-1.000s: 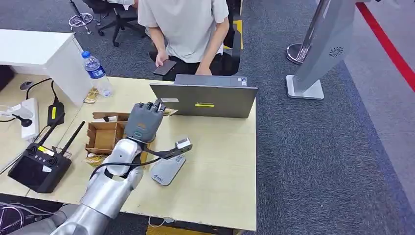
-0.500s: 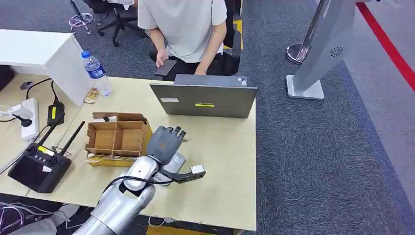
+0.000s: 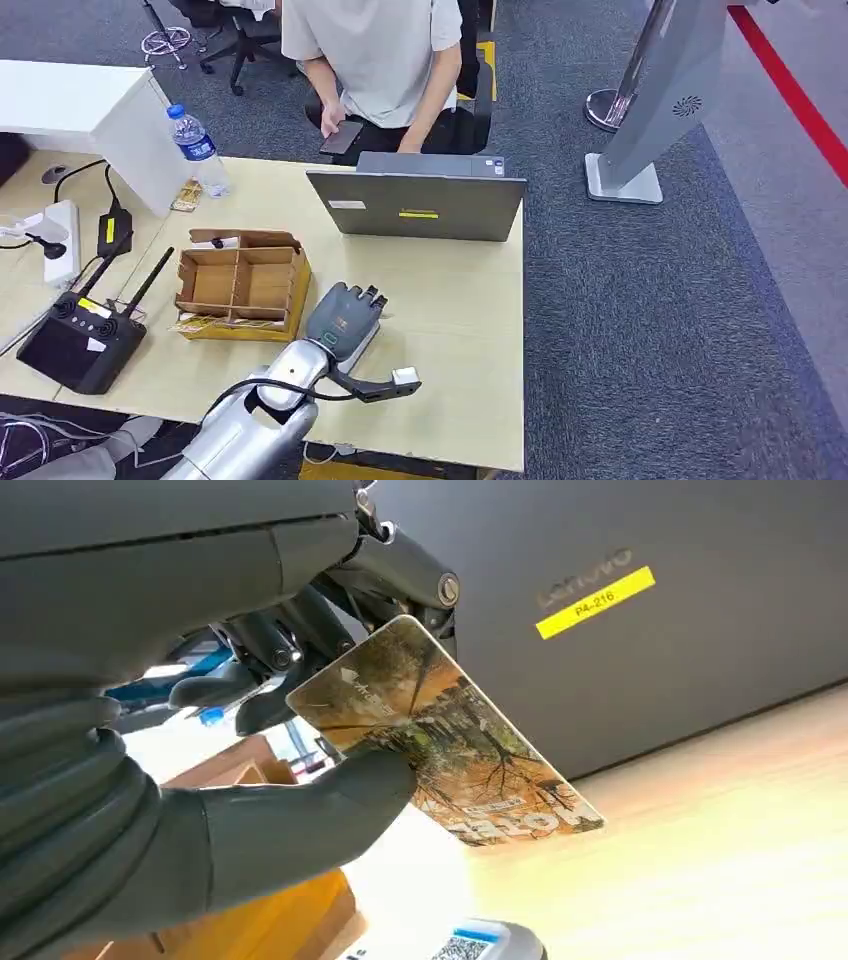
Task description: Pass the card to the sensor for recognition and then transmit it.
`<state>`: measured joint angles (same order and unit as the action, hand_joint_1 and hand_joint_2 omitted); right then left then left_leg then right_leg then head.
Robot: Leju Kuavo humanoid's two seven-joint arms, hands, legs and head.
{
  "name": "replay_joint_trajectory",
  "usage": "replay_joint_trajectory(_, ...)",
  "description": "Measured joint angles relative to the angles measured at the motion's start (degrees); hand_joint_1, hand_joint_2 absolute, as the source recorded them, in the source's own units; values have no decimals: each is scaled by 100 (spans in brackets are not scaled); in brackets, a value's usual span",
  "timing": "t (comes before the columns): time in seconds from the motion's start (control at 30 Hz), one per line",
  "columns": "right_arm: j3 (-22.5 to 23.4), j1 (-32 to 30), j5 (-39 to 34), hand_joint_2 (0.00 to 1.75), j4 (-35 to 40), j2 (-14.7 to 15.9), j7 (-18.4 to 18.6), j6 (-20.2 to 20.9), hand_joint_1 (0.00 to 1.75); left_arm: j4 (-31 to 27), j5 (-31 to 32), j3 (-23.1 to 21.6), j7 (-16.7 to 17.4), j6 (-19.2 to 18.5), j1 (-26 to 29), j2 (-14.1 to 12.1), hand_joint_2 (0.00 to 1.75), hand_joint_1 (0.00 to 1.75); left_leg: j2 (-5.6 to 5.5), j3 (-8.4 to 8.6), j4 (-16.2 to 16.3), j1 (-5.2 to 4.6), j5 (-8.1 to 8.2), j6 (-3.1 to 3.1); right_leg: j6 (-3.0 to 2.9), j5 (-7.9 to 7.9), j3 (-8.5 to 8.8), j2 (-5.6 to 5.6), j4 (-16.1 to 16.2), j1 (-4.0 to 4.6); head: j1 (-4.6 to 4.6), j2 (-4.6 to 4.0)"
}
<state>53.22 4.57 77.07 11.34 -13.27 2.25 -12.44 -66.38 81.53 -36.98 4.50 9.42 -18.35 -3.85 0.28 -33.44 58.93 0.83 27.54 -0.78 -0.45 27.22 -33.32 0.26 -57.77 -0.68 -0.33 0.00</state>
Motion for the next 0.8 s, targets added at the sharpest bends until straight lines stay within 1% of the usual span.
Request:
replay_joint_trajectory(0.17, 17, 0, 0, 0, 0, 0, 0, 0, 0, -11, 0, -35, 0, -2, 1, -33, 175, 175, 0, 0, 0, 0, 0, 0, 0, 0, 0, 0, 0, 0, 0, 0)
replay_joint_trajectory(0.23, 17, 0, 0, 0, 0, 0, 7, -4, 0, -11, 0, -37, 48, -105, -2, -37, 175, 175, 0, 0, 0, 0, 0, 0, 0, 0, 0, 0, 0, 0, 0, 0)
replay_joint_trajectory(0.37, 20, 1, 7, 0, 0, -2, 42, -22, 0, 20, 31, -48, 260, -352, -25, -48, 175, 175, 0, 0, 0, 0, 0, 0, 0, 0, 0, 0, 0, 0, 0, 0)
replay_joint_trajectory(0.57, 22, 0, -2, 0, 0, -9, 96, -70, 0, 182, 208, -149, 435, -369, -52, -66, 175, 175, 0, 0, 0, 0, 0, 0, 0, 0, 0, 0, 0, 0, 0, 0)
replay_joint_trajectory(0.8, 46, 0, -31, 0, 0, -20, 92, -107, 0, 197, 230, -227, 472, -424, -13, -107, 175, 175, 0, -1, 0, 0, 0, 0, 0, 0, 1, 0, 0, 0, 0, 0)
